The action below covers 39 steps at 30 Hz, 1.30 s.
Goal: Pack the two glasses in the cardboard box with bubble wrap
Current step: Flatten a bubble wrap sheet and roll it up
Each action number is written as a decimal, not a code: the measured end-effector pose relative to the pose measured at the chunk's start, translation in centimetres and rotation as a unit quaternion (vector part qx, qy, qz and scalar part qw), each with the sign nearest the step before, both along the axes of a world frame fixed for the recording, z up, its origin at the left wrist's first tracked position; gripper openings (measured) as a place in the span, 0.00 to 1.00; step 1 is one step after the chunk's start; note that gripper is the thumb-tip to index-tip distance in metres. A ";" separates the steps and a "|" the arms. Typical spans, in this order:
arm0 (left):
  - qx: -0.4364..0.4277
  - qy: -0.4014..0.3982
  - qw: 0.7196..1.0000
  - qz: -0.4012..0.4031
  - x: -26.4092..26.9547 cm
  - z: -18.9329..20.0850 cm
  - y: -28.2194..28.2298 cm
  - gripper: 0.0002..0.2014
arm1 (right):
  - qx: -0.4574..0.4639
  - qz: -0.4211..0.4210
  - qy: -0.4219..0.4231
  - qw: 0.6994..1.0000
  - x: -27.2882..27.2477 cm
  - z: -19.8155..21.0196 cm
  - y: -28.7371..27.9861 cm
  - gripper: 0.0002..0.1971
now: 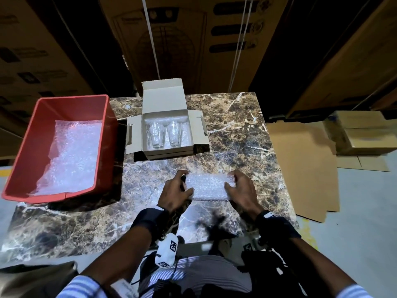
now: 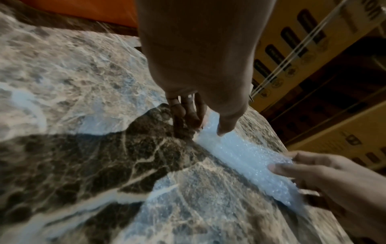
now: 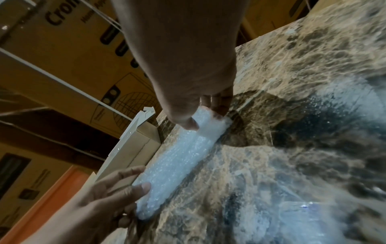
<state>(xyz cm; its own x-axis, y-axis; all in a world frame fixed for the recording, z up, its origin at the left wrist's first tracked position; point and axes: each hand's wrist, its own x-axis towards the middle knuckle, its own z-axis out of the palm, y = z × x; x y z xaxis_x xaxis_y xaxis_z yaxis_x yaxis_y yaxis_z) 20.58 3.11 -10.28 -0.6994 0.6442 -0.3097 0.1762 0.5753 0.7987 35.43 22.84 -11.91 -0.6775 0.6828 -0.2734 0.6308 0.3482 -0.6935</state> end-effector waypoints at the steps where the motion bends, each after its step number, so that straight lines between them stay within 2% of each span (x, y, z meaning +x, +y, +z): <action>1: -0.022 0.033 0.999 -0.018 -0.1 -0.2 0.0 0.27 | 0.022 0.009 -0.024 0.999 0.0 -0.2 -0.2 0.20; 4: -0.049 0.127 0.988 -0.071 -0.1 -0.8 0.2 0.28 | 0.085 0.020 -0.066 0.994 -0.1 -0.1 -0.5 0.23; 8: -0.054 0.256 0.949 -0.174 -0.2 -0.7 0.4 0.26 | 0.172 0.055 -0.084 0.980 -0.5 0.4 -1.2 0.26; 12: -0.071 0.303 0.911 -0.270 0.6 -1.1 0.9 0.23 | 0.242 0.105 -0.068 0.962 -0.9 0.8 -2.8 0.22; 16: -0.098 0.296 0.899 -0.308 1.4 -2.3 0.7 0.26 | 0.237 0.189 0.019 0.953 -1.2 -0.1 -4.5 0.20; 19: -0.099 0.291 0.901 -0.305 1.7 -2.9 0.4 0.27 | 0.218 0.210 0.040 0.952 -0.9 -2.0 -5.5 0.22; 25: -0.111 0.283 0.910 -0.281 2.4 -3.1 0.5 0.32 | 0.244 0.219 0.029 0.944 0.3 -4.9 -6.7 0.28; 29: -0.169 0.277 0.899 -0.293 2.9 -3.6 0.3 0.34 | 0.264 0.212 -0.017 0.941 0.4 -5.1 -7.2 0.30; 34: -0.171 0.282 0.902 -0.277 3.4 -5.1 -0.3 0.37 | 0.281 0.214 -0.050 0.934 0.6 -5.5 -6.9 0.32; 39: -0.172 0.267 0.904 -0.287 3.1 -5.3 -0.8 0.35 | 0.295 0.217 -0.082 0.927 1.1 -5.3 -6.4 0.34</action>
<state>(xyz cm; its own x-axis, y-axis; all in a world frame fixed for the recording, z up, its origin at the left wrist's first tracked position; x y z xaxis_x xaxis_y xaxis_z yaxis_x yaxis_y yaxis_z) 23.69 2.35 -15.55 -0.3890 0.8785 -0.2775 0.8318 0.4644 0.3040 36.49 16.47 -17.26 -0.9060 0.4187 -0.0624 0.4221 0.8820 -0.2095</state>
